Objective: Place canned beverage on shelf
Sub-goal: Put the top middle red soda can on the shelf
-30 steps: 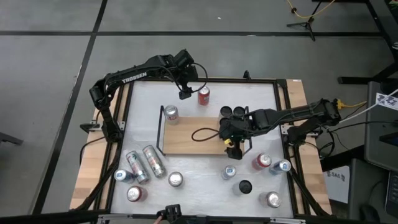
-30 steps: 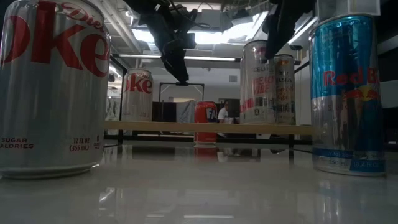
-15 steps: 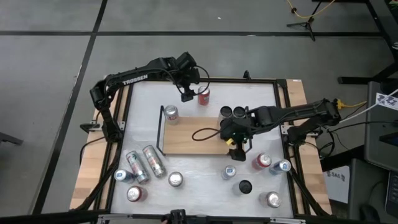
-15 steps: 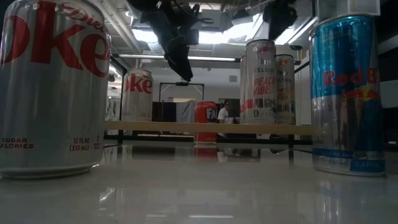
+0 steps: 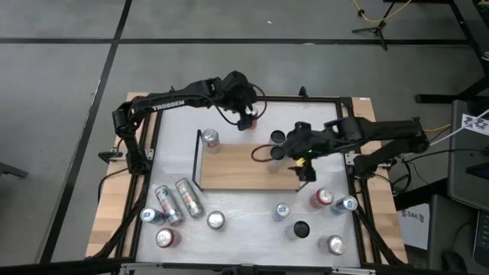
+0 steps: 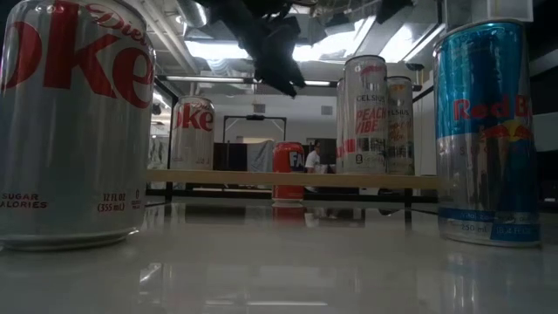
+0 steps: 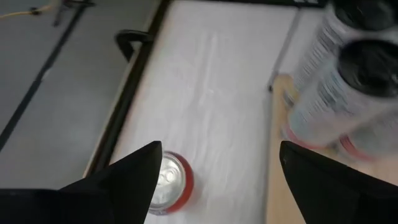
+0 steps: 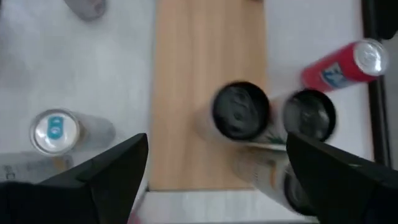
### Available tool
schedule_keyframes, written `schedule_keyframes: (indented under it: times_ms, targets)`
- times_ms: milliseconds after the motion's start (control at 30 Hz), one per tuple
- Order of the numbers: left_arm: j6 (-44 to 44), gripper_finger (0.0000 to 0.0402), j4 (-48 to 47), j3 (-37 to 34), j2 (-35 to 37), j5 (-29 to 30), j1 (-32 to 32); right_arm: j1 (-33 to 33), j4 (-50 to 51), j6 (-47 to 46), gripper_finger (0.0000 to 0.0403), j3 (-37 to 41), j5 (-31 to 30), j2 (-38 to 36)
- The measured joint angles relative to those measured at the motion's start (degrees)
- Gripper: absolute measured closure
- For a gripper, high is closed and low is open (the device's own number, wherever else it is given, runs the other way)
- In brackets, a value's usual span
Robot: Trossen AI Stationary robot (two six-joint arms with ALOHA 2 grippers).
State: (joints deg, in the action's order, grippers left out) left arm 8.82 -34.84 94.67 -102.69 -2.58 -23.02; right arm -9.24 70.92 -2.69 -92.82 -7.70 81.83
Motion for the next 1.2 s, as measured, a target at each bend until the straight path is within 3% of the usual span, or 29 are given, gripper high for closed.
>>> schedule_keyframes:
  times_ms: [167,600,867,1200]
  targets:
    - [-5.4,0.0082,2.5,0.0,-0.1,3.7,-0.2,3.3,-1.5,1.0,0.0024,4.0,-0.1,-4.9]
    - [-10.2,0.0082,5.4,0.0,-4.8,3.9,-4.5,10.9,-10.9,3.1,0.0024,15.4,-0.2,-18.8]
    - [-10.2,0.0082,5.8,0.0,-5.2,10.6,-5.2,12.8,-11.3,3.2,0.0024,15.6,-0.3,-20.6]
    - [-8.9,0.0082,5.8,0.0,-5.2,9.3,-5.2,12.7,-11.3,3.2,0.0024,15.7,-0.4,-20.1]
